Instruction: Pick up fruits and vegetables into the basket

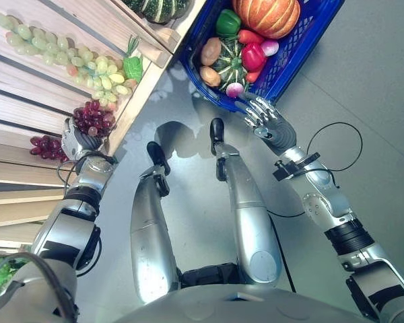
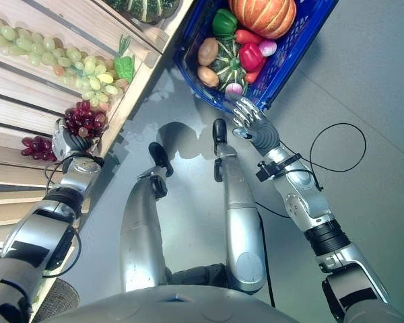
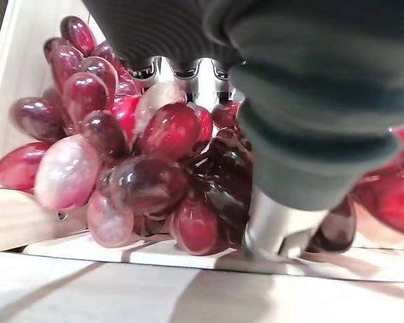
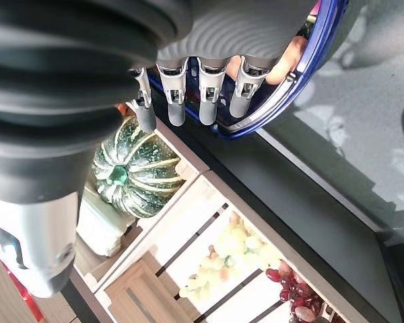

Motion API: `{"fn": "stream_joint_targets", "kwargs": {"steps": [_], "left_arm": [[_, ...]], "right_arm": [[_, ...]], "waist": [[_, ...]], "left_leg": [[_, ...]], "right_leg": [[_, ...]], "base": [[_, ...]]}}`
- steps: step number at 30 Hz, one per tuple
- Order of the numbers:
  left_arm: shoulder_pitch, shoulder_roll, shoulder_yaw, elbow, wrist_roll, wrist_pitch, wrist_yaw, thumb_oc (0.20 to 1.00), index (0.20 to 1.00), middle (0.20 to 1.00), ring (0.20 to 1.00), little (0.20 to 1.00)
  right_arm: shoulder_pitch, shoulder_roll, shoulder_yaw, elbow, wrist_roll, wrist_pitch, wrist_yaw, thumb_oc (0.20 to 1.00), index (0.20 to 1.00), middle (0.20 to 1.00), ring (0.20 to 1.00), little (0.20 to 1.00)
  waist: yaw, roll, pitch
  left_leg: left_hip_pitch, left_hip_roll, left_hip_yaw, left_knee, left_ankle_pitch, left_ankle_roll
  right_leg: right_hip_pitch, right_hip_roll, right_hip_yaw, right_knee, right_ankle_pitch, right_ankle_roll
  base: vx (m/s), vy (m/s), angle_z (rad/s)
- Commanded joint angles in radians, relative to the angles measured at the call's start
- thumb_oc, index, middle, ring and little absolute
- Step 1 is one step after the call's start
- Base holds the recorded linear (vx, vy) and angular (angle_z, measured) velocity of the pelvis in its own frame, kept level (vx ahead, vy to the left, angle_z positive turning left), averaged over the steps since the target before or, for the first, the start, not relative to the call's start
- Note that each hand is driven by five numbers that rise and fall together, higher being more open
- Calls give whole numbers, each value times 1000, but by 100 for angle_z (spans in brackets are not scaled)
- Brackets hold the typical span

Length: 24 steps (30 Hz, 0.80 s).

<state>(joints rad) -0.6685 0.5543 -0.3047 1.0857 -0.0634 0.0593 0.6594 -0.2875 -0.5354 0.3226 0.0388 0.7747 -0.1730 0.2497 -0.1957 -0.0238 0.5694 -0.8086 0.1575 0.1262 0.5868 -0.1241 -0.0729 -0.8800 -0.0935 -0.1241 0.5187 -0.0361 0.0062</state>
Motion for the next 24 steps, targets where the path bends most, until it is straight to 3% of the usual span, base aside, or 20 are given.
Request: {"fn": "stream_joint_targets", "kwargs": {"steps": [1, 5, 15, 22, 24], "left_arm": [[22, -26, -7, 40, -52, 19, -108, 200, 200, 200, 200, 200], [19, -20, -14, 37, -38, 40, -54, 200, 200, 200, 200, 200], [30, -5, 13, 20, -56, -4, -3, 200, 200, 200, 200, 200], [82, 0, 52, -57, -63, -124, -10, 200, 200, 200, 200, 200], [119, -4, 72, -126, -51, -197, -24, 200, 200, 200, 200, 200]], "right_arm": [[32, 21, 1, -86, 19, -25, 3, 1000, 1000, 1000, 1000, 1000], [29, 15, 2, -85, 24, -27, 2, 1000, 1000, 1000, 1000, 1000], [38, 16, 7, -69, 15, -49, 19, 1000, 1000, 1000, 1000, 1000], [62, 18, 2, -76, -19, -55, 11, 1000, 1000, 1000, 1000, 1000], [77, 20, -8, -87, -54, -55, 6, 1000, 1000, 1000, 1000, 1000]], "waist": [[5, -57, -49], [5, -55, -49], [15, -49, -49], [31, -39, -49], [42, -29, -49]], "left_leg": [[-10, -42, 83, -44, -4, 40], [-7, -43, 84, -44, -5, 41], [30, -49, 83, -52, -3, 39], [107, -57, 87, -77, 3, 37], [153, -62, 86, -89, 4, 38]], "right_leg": [[-9, 8, 17, 20, -36, 67], [-9, 7, 19, 23, -38, 65], [27, -4, 15, 23, -46, 64], [105, -21, 5, 6, -50, 70], [148, -30, 3, -1, -55, 74]], "base": [[0, 0, 0], [0, 0, 0], [-1, 8, 2], [6, 15, 1], [29, 52, 5]]}}
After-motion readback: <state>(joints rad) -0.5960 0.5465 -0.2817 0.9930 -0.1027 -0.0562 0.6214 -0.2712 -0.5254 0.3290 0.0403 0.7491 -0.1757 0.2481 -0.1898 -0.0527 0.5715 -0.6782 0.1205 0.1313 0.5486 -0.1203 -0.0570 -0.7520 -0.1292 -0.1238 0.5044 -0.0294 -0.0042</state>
